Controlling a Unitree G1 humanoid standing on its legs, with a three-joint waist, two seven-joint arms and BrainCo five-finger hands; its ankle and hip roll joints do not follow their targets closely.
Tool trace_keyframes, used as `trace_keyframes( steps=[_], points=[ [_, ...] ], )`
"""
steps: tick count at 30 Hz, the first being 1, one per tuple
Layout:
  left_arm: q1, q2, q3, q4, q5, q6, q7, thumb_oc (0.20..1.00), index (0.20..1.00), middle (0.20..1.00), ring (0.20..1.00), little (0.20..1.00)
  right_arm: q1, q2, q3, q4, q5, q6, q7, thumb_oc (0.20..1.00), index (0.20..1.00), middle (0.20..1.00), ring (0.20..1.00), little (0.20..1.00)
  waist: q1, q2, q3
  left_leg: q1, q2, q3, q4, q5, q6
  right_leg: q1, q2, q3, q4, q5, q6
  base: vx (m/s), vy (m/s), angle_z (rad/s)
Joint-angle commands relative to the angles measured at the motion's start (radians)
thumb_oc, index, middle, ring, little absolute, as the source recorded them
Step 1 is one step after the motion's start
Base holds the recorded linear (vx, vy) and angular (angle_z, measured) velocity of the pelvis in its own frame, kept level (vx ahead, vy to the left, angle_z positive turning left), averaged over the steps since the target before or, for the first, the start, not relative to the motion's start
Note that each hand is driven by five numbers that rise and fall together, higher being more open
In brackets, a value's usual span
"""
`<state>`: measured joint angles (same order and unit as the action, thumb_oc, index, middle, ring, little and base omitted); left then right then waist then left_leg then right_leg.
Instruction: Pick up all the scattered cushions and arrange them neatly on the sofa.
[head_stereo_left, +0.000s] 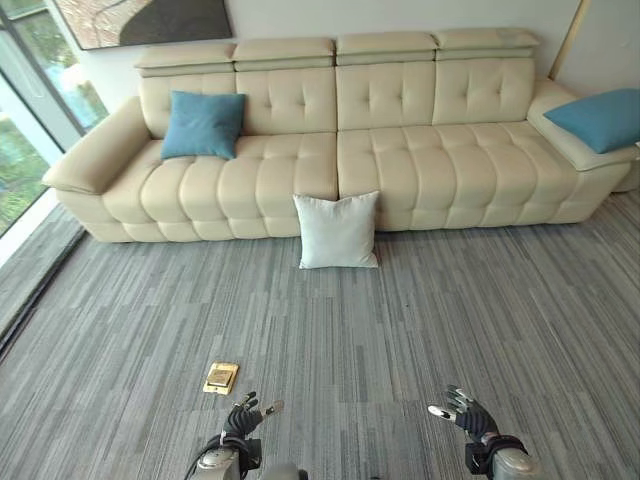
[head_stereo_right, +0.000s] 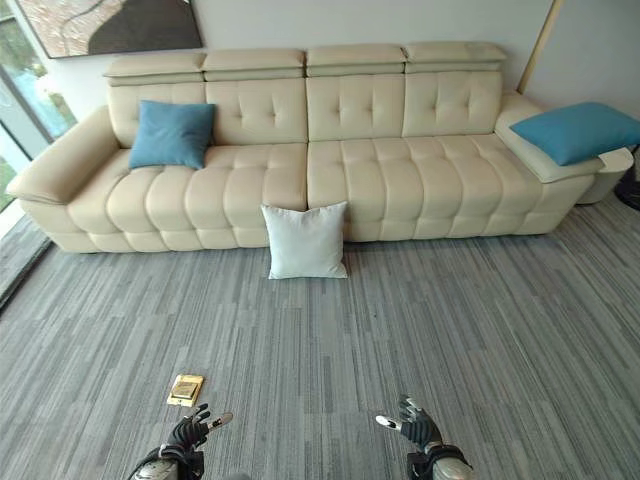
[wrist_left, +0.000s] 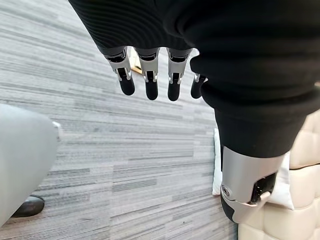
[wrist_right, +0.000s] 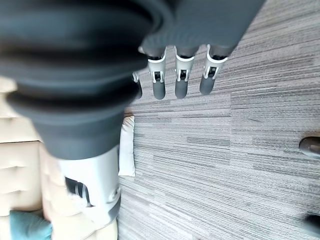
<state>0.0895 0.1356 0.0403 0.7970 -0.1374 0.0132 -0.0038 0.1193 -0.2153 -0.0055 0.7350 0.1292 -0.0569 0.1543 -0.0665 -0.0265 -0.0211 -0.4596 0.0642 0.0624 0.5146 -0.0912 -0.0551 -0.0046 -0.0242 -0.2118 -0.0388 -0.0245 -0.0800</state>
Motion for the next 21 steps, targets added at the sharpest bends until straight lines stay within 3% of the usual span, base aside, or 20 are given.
trace_keyframes(
  steps=[1,3,4,5,6,7,8,9,10,11,15,17,18,21],
  points=[
    [0.054,0.025,-0.026,-0.061,0.011,-0.003,-0.01,1.0,1.0,1.0,1.0,1.0,0.018,-0.03,0.015,-0.044,0.013,-0.03,0.008,1.0,1.0,1.0,1.0,1.0,0.032,0.028,0.006,0.163,0.035,-0.01,-0.513,0.176,-0.045,0.026,-0.017,0.063,-0.021,-0.053,0.059,0.52,0.128,-0.18],
    [0.053,0.029,-0.03,-0.059,0.005,-0.001,-0.006,1.0,1.0,1.0,1.0,1.0,-0.005,-0.036,0.022,-0.04,0.011,-0.02,0.011,1.0,1.0,1.0,1.0,1.0,0.041,0.024,0.015,0.081,0.067,0.006,-0.602,0.219,-0.067,0.069,-0.008,0.078,-0.016,-0.077,0.057,0.49,0.108,-0.25],
    [0.056,0.03,-0.027,-0.055,0.002,0.0,-0.002,1.0,1.0,1.0,1.0,1.0,-0.011,-0.034,0.027,-0.036,0.009,-0.018,0.011,1.0,1.0,1.0,1.0,1.0,0.045,0.022,0.014,0.061,0.08,0.028,-0.602,0.216,-0.072,0.09,-0.004,0.089,-0.016,-0.085,0.059,0.54,0.111,-0.17],
    [0.079,0.028,-0.015,-0.057,-0.002,0.005,-0.001,1.0,1.0,1.0,1.0,1.0,-0.01,-0.03,0.031,-0.037,-0.001,-0.011,0.023,1.0,1.0,1.0,1.0,1.0,0.056,0.024,-0.002,0.091,0.082,0.028,-0.602,0.188,-0.068,0.109,0.005,0.11,-0.023,-0.095,0.068,0.51,0.117,-0.31],
    [0.099,0.028,-0.011,-0.058,-0.002,0.002,0.001,1.0,1.0,1.0,1.0,1.0,0.001,-0.023,0.033,-0.043,-0.003,-0.012,0.026,1.0,1.0,1.0,1.0,1.0,0.068,0.027,-0.006,0.113,0.083,0.019,-0.602,0.197,-0.07,0.128,0.008,0.125,-0.029,-0.107,0.073,0.52,0.163,-0.56],
    [0.112,0.027,-0.009,-0.055,-0.004,-0.003,0.004,1.0,1.0,1.0,1.0,1.0,0.014,-0.019,0.042,-0.043,-0.009,-0.015,0.023,1.0,1.0,1.0,1.0,1.0,0.071,0.036,-0.015,0.124,0.084,0.007,-0.602,0.249,-0.076,0.138,0.016,0.133,-0.027,-0.128,0.082,0.31,0.119,-0.96],
    [0.113,0.027,-0.009,-0.055,-0.004,-0.003,0.004,1.0,1.0,1.0,1.0,1.0,0.015,-0.019,0.043,-0.044,-0.009,-0.015,0.022,1.0,1.0,1.0,1.0,1.0,0.07,0.035,-0.015,0.125,0.084,0.007,-0.602,0.249,-0.076,0.138,0.016,0.133,-0.025,-0.129,0.082,0.64,0.355,-0.63],
    [0.128,0.034,-0.011,-0.034,-0.007,-0.009,0.004,1.0,1.0,1.0,1.0,1.0,0.029,-0.003,0.049,-0.058,-0.013,-0.019,0.019,1.0,1.0,1.0,1.0,1.0,0.083,0.028,-0.035,0.175,0.063,0.022,-0.602,0.293,-0.048,0.15,-0.004,0.156,0.061,-0.169,0.129,0.47,0.276,-0.25],
    [0.128,0.034,-0.011,-0.034,-0.007,-0.01,0.004,1.0,1.0,1.0,1.0,1.0,0.03,-0.003,0.049,-0.058,-0.013,-0.019,0.018,1.0,1.0,1.0,1.0,1.0,0.085,0.026,-0.035,0.177,0.062,0.024,-0.602,0.292,-0.047,0.149,-0.006,0.158,0.065,-0.172,0.13,0.65,0.367,0.1],
    [0.137,0.038,-0.019,-0.029,-0.004,-0.011,-0.001,1.0,1.0,1.0,1.0,1.0,0.038,0.005,0.051,-0.067,-0.012,-0.021,0.02,1.0,1.0,1.0,1.0,1.0,0.09,0.018,-0.036,0.207,0.045,0.028,-0.602,0.29,-0.032,0.139,-0.012,0.163,0.153,-0.167,0.154,0.3,0.175,-0.19],
    [0.147,0.033,-0.038,-0.044,-0.004,-0.02,-0.013,1.0,1.0,1.0,1.0,1.0,0.031,0.011,0.052,-0.06,-0.011,-0.032,0.019,1.0,1.0,1.0,1.0,1.0,0.096,0.036,-0.035,0.286,0.016,0.046,-0.602,0.229,0.032,-0.043,-0.054,0.139,0.569,-0.021,0.209,0.33,0.243,-0.39],
    [0.144,0.027,-0.033,-0.051,-0.008,-0.015,-0.005,1.0,1.0,1.0,1.0,1.0,0.023,0.023,0.044,-0.052,-0.004,-0.032,0.015,1.0,1.0,1.0,1.0,1.0,0.089,0.038,-0.03,0.332,0.001,0.068,-0.602,0.181,0.056,-0.164,-0.116,0.104,0.727,0.066,0.227,0.31,0.188,-0.15],
    [0.142,0.024,-0.031,-0.054,-0.008,-0.016,-0.003,1.0,1.0,1.0,1.0,1.0,0.019,0.022,0.044,-0.048,-0.005,-0.031,0.015,1.0,1.0,1.0,1.0,1.0,0.087,0.038,-0.028,0.357,-0.007,0.076,-0.602,0.156,0.064,-0.194,-0.151,0.071,0.699,0.059,0.215,0.37,0.145,-0.07],
    [0.123,0.024,-0.037,-0.063,-0.006,-0.025,-0.008,1.0,1.0,1.0,1.0,1.0,0.019,0.019,0.045,-0.056,-0.011,-0.029,0.021,1.0,1.0,1.0,1.0,1.0,0.081,0.041,-0.014,0.404,-0.021,0.084,-0.602,0.12,0.072,-0.239,-0.185,-0.039,0.484,0.009,0.198,0.38,0.023,-0.29]
  ],
)
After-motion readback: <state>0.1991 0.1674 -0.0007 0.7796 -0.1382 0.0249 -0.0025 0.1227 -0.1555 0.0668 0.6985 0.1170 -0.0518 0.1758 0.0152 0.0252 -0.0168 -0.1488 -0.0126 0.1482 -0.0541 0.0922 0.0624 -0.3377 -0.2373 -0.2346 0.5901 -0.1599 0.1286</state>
